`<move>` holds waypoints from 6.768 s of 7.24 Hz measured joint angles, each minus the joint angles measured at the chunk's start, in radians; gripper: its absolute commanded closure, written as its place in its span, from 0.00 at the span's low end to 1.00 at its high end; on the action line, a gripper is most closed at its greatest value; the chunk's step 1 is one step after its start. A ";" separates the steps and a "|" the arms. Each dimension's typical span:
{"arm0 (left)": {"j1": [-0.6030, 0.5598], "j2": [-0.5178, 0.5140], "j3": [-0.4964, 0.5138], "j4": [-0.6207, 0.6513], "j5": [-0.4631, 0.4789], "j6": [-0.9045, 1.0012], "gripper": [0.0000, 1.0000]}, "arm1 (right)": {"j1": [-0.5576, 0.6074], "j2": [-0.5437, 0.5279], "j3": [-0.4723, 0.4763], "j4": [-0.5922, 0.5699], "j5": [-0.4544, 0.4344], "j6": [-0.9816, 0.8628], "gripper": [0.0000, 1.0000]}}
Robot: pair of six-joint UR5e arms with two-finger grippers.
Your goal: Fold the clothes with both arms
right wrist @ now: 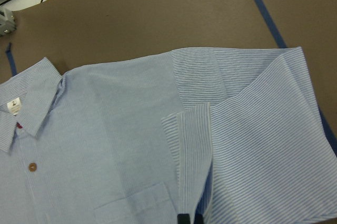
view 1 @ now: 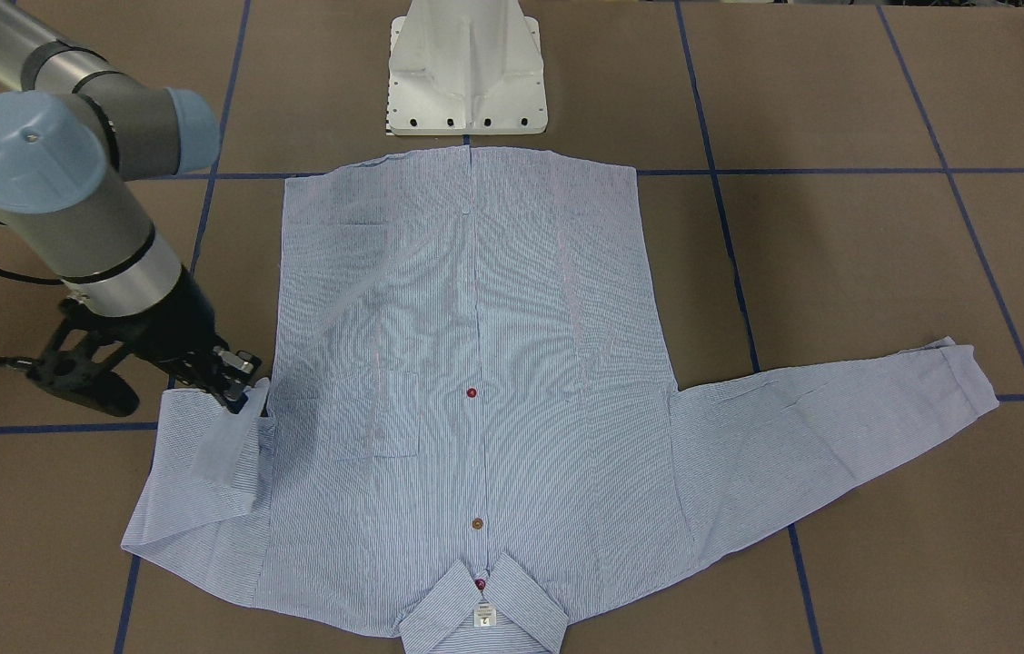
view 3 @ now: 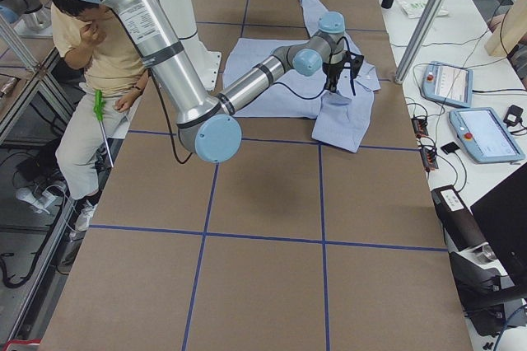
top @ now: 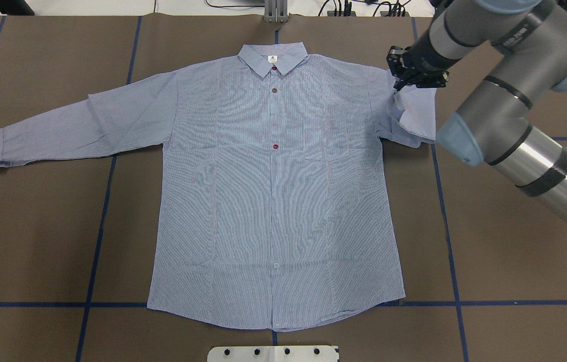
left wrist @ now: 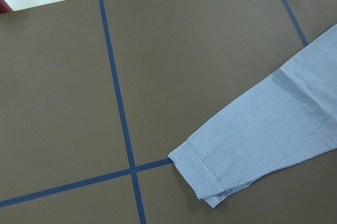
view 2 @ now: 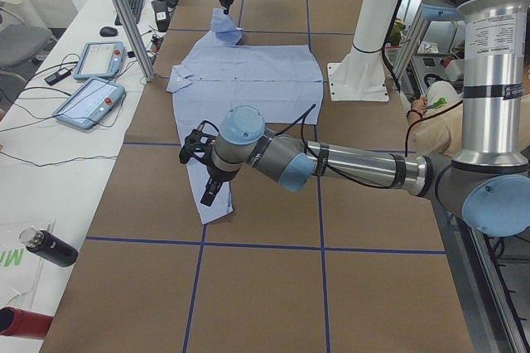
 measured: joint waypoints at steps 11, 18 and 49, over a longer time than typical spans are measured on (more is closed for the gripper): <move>0.000 0.001 -0.024 -0.037 -0.079 0.001 0.00 | -0.223 0.448 -0.377 0.103 -0.251 0.190 0.01; 0.101 -0.130 0.156 -0.065 -0.070 0.002 0.01 | -0.237 0.510 -0.440 0.132 -0.281 0.259 0.00; 0.344 -0.258 0.664 -0.301 -0.066 -0.307 1.00 | -0.201 0.177 -0.115 0.137 -0.257 0.224 0.00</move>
